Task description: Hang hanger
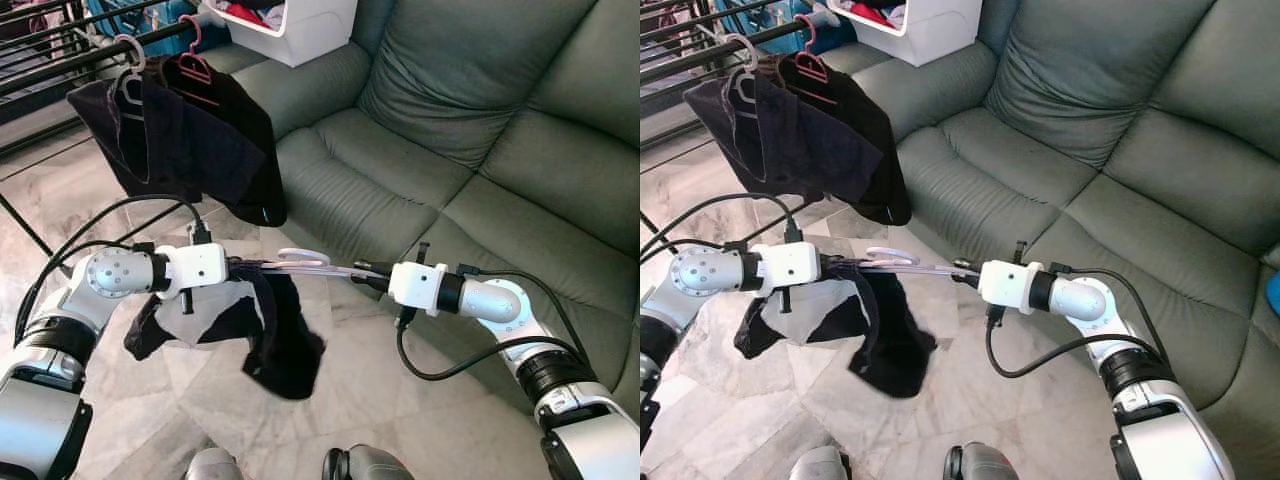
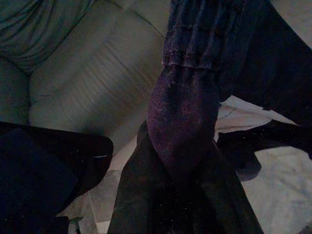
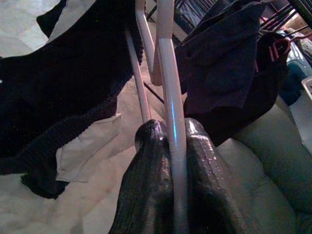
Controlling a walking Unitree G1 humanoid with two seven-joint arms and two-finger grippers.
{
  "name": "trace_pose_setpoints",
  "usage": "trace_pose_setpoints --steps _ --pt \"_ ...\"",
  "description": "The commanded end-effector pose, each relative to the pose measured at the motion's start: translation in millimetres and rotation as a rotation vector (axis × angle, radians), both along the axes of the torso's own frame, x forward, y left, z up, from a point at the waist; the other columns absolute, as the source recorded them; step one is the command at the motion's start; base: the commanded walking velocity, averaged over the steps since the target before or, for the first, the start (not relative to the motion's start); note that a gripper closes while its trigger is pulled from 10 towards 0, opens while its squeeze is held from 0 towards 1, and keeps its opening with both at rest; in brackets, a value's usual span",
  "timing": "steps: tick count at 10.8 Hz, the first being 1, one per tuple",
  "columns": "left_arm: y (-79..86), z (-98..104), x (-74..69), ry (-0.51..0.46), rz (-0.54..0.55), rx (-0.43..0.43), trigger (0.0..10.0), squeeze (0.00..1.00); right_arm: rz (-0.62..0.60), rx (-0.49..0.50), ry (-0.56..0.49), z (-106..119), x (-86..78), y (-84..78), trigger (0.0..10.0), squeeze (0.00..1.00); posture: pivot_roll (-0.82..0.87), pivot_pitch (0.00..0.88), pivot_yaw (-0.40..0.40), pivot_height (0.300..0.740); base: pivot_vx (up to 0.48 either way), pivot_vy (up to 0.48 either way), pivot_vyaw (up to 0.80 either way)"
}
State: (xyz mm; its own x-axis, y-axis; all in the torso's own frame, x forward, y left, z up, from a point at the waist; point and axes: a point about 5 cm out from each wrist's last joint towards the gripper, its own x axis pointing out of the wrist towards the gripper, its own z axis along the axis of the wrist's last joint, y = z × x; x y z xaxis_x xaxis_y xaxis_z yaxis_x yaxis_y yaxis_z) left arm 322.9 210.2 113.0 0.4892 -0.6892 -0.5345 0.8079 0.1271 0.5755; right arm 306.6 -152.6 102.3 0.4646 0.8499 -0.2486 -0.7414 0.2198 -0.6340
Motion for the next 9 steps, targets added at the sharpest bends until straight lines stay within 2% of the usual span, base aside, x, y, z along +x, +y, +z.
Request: trace_pose_setpoints --steps 1,2,3,5,6,7,8,9 --pt "-4.9 3.3 1.3 -0.008 -0.008 -0.039 0.0 0.0 -0.003 0.041 -0.027 9.5 5.6 3.9 10.0 0.0 -0.03 0.082 -0.072 0.74 0.0 0.0 0.0" --pt "-3.7 3.2 1.0 0.002 0.002 -0.055 0.0 0.0 -0.013 0.067 0.011 9.0 6.5 2.8 10.0 1.0 -0.03 0.082 -0.072 0.74 0.0 0.0 0.0" --pt "-2.0 1.4 -0.3 0.016 0.015 -0.071 0.0 0.0 -0.02 0.08 0.023 10.3 7.9 1.7 10.0 1.0 -0.03 0.082 -0.071 0.74 0.0 0.0 0.0" --pt "1.1 -11.0 -8.7 0.051 0.023 -0.066 0.0 0.0 -0.061 0.142 0.15 12.6 14.6 -8.2 10.0 1.0 -0.03 0.068 -0.073 0.74 0.0 0.0 0.0" --pt "6.1 -18.0 -12.2 0.074 0.07 -0.088 0.0 0.0 -0.115 0.228 0.134 28.7 26.1 -12.3 10.0 1.0 -0.03 0.06 -0.074 0.74 0.0 0.0 0.0" --pt "12.0 -25.8 -16.1 0.093 0.127 -0.109 0.0 0.0 -0.187 0.355 0.092 49.0 39.0 -13.5 10.0 1.0 -0.03 0.054 -0.073 0.74 0.0 0.0 0.0" --pt "15.8 -32.1 -19.8 0.104 0.164 -0.116 0.0 0.0 -0.24 0.442 0.024 65.3 46.8 -12.5 10.0 1.0 -0.03 0.051 -0.071 0.74 0.0 0.0 0.0" --pt "19.3 -37.5 -21.1 0.097 0.257 -0.17 0.0 0.0 -0.319 0.566 -0.064 84.5 53.6 -11.1 10.0 1.0 -0.03 0.049 -0.071 0.74 0.0 0.0 0.0"
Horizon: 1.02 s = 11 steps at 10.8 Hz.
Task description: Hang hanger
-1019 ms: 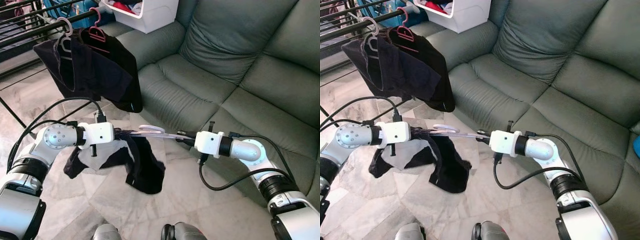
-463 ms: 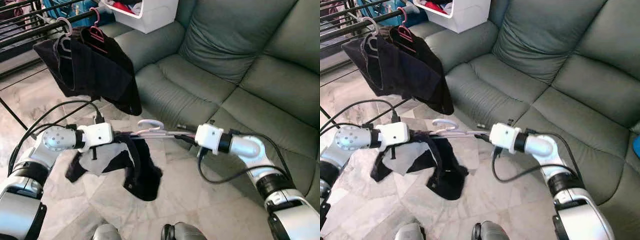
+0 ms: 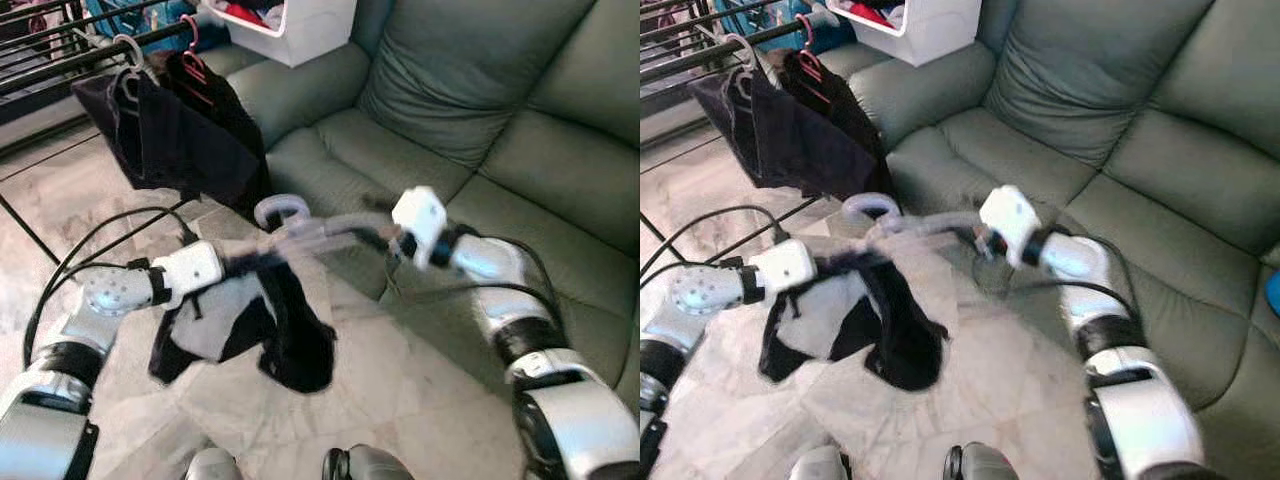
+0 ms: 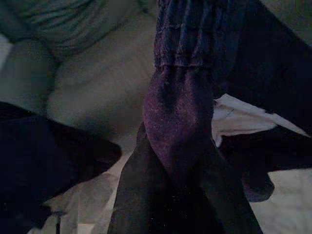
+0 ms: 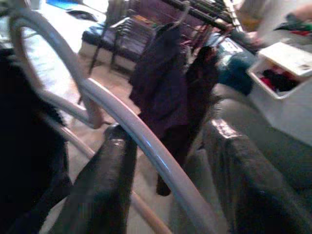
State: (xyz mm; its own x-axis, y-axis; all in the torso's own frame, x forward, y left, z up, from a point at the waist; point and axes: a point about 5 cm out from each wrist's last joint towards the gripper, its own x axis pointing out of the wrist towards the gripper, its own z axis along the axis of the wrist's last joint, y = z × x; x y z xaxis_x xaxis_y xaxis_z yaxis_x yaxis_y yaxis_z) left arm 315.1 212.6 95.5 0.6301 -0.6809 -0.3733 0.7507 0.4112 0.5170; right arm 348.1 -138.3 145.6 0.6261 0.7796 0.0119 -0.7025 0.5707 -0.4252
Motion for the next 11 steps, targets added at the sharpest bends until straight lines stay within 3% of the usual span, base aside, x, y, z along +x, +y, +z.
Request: trace_pose_setpoints --steps 1,3,6,8,11 --pt "18.8 -26.1 -13.5 0.119 0.133 0.007 0.0 0.0 -0.214 0.241 -0.17 49.0 14.6 -26.1 10.0 1.0 -0.03 0.045 -0.072 0.74 0.0 0.0 0.0" --pt "5.4 -35.1 -13.1 0.13 0.221 -0.114 0.0 0.0 -0.322 0.295 -0.229 55.0 14.6 -28.4 10.0 1.0 -0.03 0.046 -0.072 0.74 0.0 0.0 0.0" --pt "-2.8 -35.1 -11.8 0.124 0.208 -0.124 0.0 0.0 -0.356 0.288 -0.248 63.9 17.9 -37.7 10.0 1.0 -0.03 0.048 -0.071 0.74 0.0 0.0 0.0" --pt "-7.2 -36.1 -14.8 0.11 0.135 -0.048 0.0 0.0 -0.136 0.162 -0.111 45.8 9.9 -27.2 10.0 1.0 -0.04 0.052 -0.068 0.74 0.0 0.0 0.0" --pt "-4.8 -35.5 -17.9 0.106 0.056 0.044 0.0 0.0 0.147 -0.077 0.103 18.9 -6.8 -32.8 10.0 1.0 -0.04 0.062 -0.072 0.74 0.0 0.0 0.0"
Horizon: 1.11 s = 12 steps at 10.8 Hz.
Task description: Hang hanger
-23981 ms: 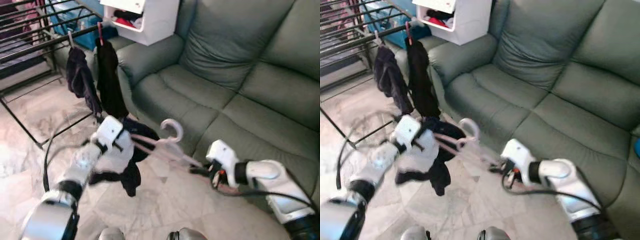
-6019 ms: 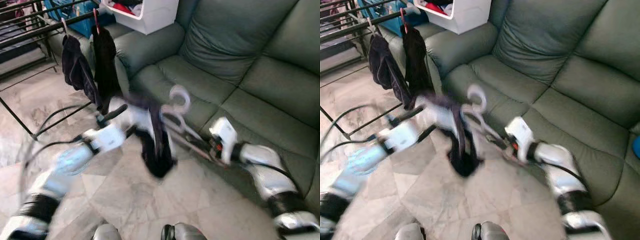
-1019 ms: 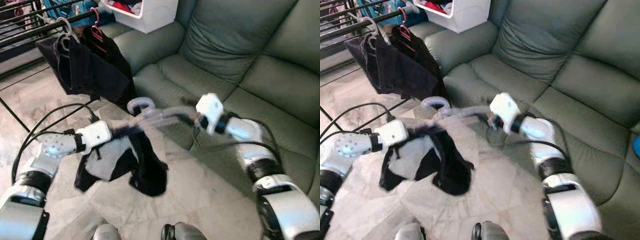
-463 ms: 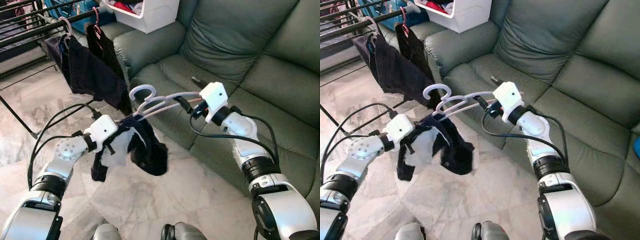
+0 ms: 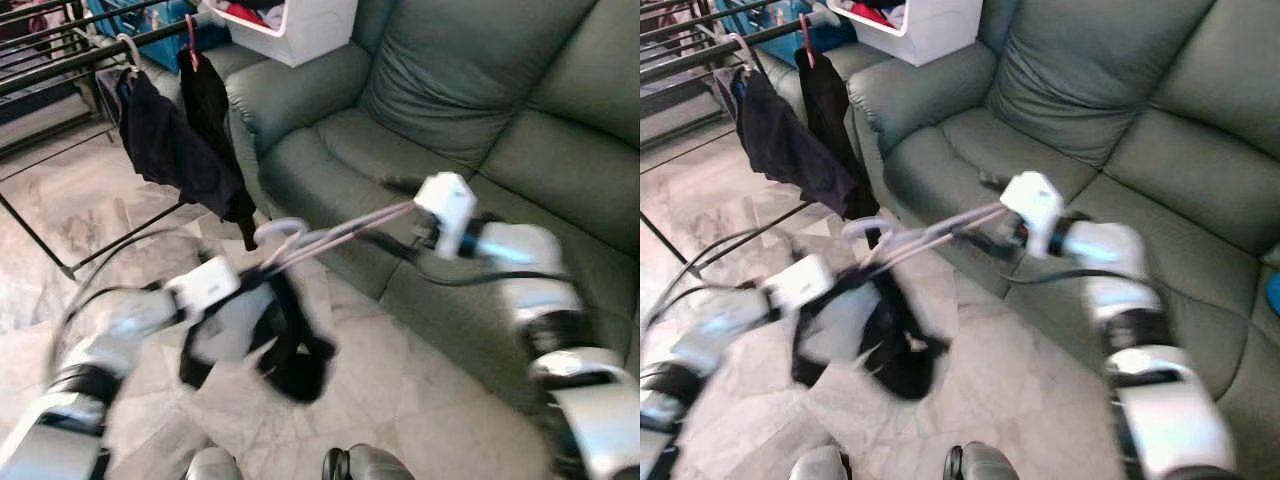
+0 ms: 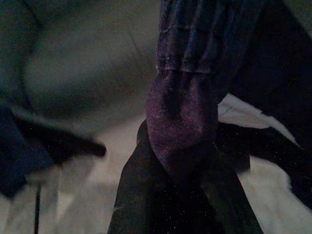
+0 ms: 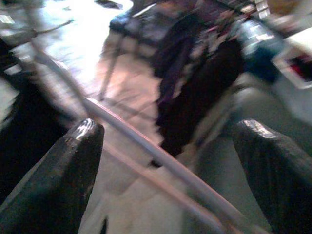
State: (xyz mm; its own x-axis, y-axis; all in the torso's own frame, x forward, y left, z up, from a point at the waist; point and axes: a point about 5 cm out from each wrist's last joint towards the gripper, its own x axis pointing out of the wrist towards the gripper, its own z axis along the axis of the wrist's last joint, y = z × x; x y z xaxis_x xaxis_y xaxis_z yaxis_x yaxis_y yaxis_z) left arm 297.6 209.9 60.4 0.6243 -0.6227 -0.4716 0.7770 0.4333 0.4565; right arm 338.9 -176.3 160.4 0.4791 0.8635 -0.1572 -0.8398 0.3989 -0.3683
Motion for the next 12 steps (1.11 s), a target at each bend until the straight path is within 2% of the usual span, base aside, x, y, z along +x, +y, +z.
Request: trace_pose_setpoints --steps 1,2,4,5,6,7,8,9,10,11,12 --pt "-1.1 1.0 -0.2 -0.003 -0.031 0.022 0.0 0.0 0.094 -0.051 0.071 -5.9 -7.4 -0.2 10.0 1.0 -0.04 0.062 -0.072 0.74 0.0 0.0 0.0" --pt "-0.3 2.6 0.4 -0.003 -0.058 0.049 0.0 0.0 0.204 -0.121 0.167 -15.2 -19.1 -3.0 10.0 1.0 -0.04 0.065 -0.074 0.74 0.0 0.0 0.0" --pt "-1.3 2.4 1.1 0.002 -0.09 0.078 0.0 0.0 0.327 -0.183 0.279 -25.4 -37.6 -2.5 10.0 1.0 -0.04 0.064 -0.073 0.74 0.0 0.0 0.0" --pt "-1.6 5.0 5.4 -0.011 -0.074 0.079 0.0 0.0 0.32 -0.177 0.252 -25.1 -39.8 -0.2 10.0 1.0 -0.04 0.064 -0.073 0.74 0.0 0.0 0.0" --pt "7.0 10.0 16.1 -0.04 0.091 0.03 0.0 0.0 0.189 -0.026 0.123 -10.3 -30.1 6.6 10.0 0.0 -0.04 0.067 -0.07 0.74 0.0 0.0 0.0" --pt "14.5 15.7 24.6 -0.074 0.247 -0.05 0.0 0.0 0.116 0.115 0.106 -1.8 -29.5 9.8 10.0 0.0 -0.05 0.07 -0.068 0.74 0.0 0.0 0.0" --pt "18.7 19.4 29.7 -0.089 0.357 -0.126 0.0 0.0 0.068 0.188 0.113 -3.9 -33.5 11.9 10.0 0.0 -0.05 0.073 -0.065 0.74 0.0 0.0 0.0" --pt "23.4 18.1 33.0 -0.08 0.496 -0.218 0.0 0.0 -0.016 0.222 0.077 -11.1 -35.0 17.1 10.0 0.0 -0.05 0.075 -0.062 0.74 0.0 0.0 0.0" --pt "19.6 20.4 35.9 -0.094 0.532 -0.278 0.0 0.0 -0.197 0.264 0.029 -15.0 -24.0 21.4 10.0 0.0 -0.05 0.077 -0.06 0.74 0.0 0.0 0.0" --pt "6.1 36.9 42.7 -0.169 0.487 -0.364 0.0 0.0 -0.386 0.299 0.051 -25.9 -14.9 27.0 10.0 0.0 -0.04 0.081 -0.061 0.74 0.0 0.0 0.0" --pt "-5.1 52.5 45.6 -0.232 0.391 -0.376 0.0 0.0 -0.498 0.33 0.114 -34.1 -8.7 27.0 10.0 0.0 -0.03 0.082 -0.062 0.74 0.0 0.0 0.0"
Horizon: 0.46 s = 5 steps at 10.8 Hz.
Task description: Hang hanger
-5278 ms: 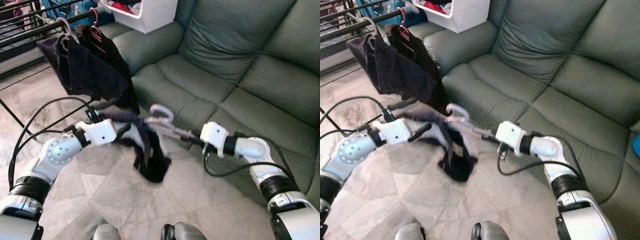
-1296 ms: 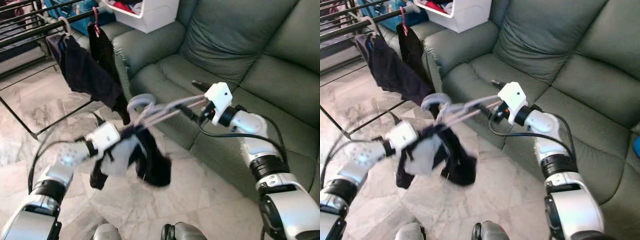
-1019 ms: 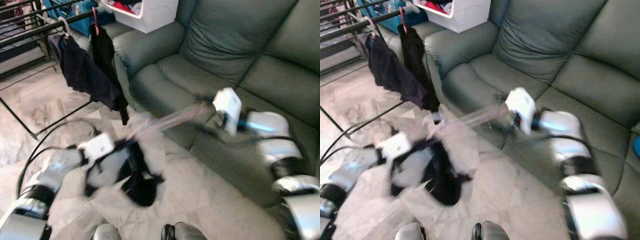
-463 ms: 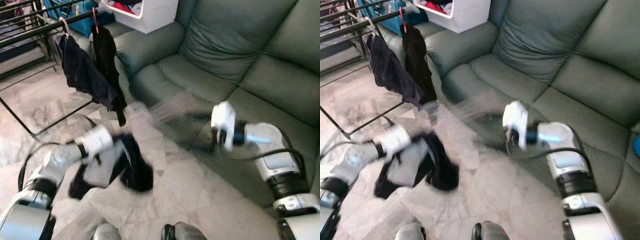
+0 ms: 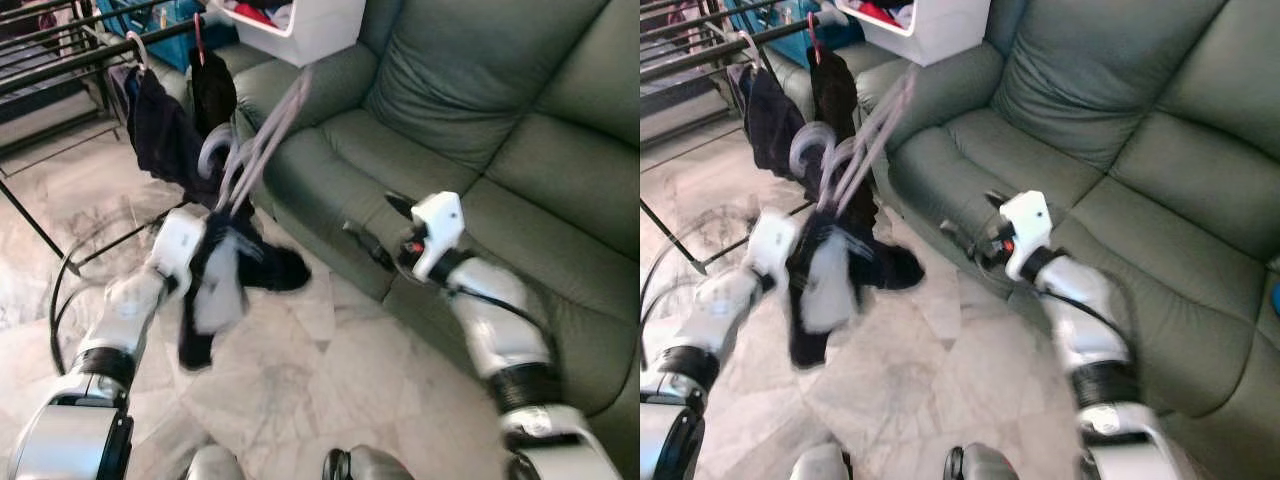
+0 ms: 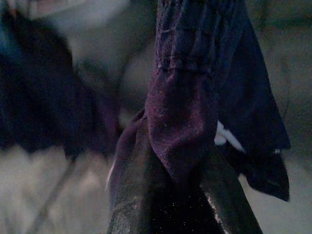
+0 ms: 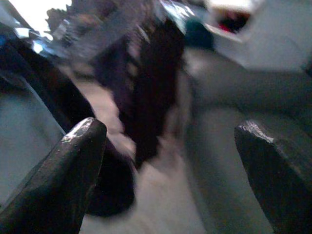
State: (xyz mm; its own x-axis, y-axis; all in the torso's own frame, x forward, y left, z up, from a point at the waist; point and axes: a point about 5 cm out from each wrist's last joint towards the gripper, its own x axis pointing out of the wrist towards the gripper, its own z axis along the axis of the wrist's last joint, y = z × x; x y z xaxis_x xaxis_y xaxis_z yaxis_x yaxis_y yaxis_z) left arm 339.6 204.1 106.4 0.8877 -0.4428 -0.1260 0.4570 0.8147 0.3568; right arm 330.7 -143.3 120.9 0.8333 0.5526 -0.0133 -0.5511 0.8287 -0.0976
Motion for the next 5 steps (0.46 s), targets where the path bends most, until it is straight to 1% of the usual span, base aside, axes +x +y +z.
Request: trace_pose_setpoints --steps 1,2,3,4,5 --pt "-9.2 20.0 2.6 -0.094 -0.094 0.007 0.0 0.0 -0.078 -0.067 0.026 -5.9 4.1 -8.7 10.0 0.0 -0.03 0.082 -0.062 0.74 0.0 0.0 0.0" --pt "-15.8 31.9 0.9 -0.141 -0.205 0.054 0.0 0.0 -0.186 -0.174 -0.002 -7.5 12.3 -12.2 10.0 0.0 0.0 0.089 -0.058 0.74 0.0 0.0 0.0" --pt "-18.1 35.0 0.5 -0.153 -0.237 0.075 0.0 0.0 -0.218 -0.17 -0.008 -5.7 15.0 -13.7 10.0 0.0 0.0 0.09 -0.056 0.74 0.0 0.0 0.0" --pt "-25.2 48.9 1.0 -0.178 -0.287 0.085 0.0 0.0 -0.266 -0.163 -0.002 -4.9 20.0 -14.0 10.0 0.0 0.0 0.09 -0.053 0.74 0.0 0.0 0.0" --pt "-29.7 59.7 2.8 -0.202 -0.303 0.069 0.0 0.0 -0.257 -0.156 0.013 -7.3 20.4 -11.2 10.0 0.0 0.0 0.09 -0.051 0.74 0.0 0.0 0.0"
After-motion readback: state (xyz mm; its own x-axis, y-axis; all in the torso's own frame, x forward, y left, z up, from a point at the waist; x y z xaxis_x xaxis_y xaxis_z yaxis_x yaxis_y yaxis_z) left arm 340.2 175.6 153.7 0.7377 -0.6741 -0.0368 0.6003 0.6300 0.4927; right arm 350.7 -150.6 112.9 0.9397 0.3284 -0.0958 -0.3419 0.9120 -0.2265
